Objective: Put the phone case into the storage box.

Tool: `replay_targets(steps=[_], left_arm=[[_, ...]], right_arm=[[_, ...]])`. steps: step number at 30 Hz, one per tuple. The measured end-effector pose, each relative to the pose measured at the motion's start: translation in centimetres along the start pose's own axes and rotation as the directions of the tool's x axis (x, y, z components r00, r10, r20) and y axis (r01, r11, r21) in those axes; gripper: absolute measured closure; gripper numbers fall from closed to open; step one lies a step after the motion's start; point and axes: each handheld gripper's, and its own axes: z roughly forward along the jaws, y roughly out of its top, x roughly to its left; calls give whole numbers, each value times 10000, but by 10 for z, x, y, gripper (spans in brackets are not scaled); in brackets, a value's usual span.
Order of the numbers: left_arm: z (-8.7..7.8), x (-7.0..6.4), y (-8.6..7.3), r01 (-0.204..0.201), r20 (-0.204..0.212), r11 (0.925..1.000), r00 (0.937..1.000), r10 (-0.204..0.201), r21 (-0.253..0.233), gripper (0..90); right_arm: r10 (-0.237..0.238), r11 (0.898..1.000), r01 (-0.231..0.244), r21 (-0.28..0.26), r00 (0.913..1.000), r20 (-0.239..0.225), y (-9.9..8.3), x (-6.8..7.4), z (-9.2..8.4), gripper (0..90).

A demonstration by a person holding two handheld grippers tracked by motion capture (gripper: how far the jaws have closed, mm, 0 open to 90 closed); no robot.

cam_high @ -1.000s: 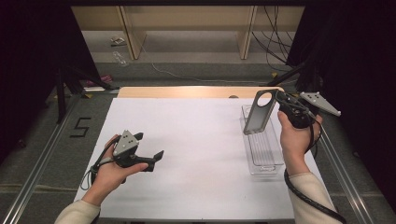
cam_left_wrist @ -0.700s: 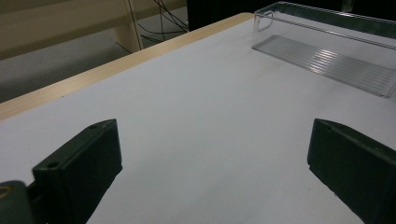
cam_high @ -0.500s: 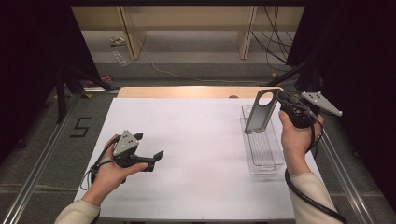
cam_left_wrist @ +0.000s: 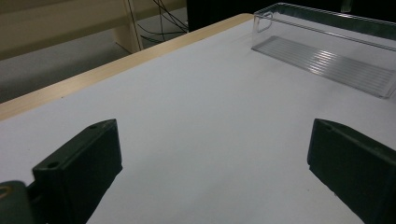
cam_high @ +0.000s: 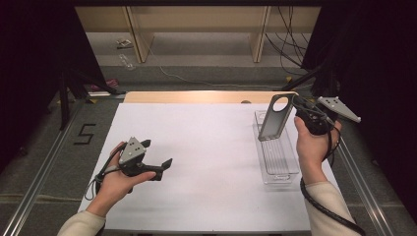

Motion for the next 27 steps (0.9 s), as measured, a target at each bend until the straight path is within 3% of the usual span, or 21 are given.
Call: replay_targets(steps=[27], left_arm=[[-1, 0, 0, 35, -19, 10000, 10000, -35, 0, 25]], right_arm=[[-101, 9999, 100, 68, 9999, 113, 0, -3, 2, 889]])
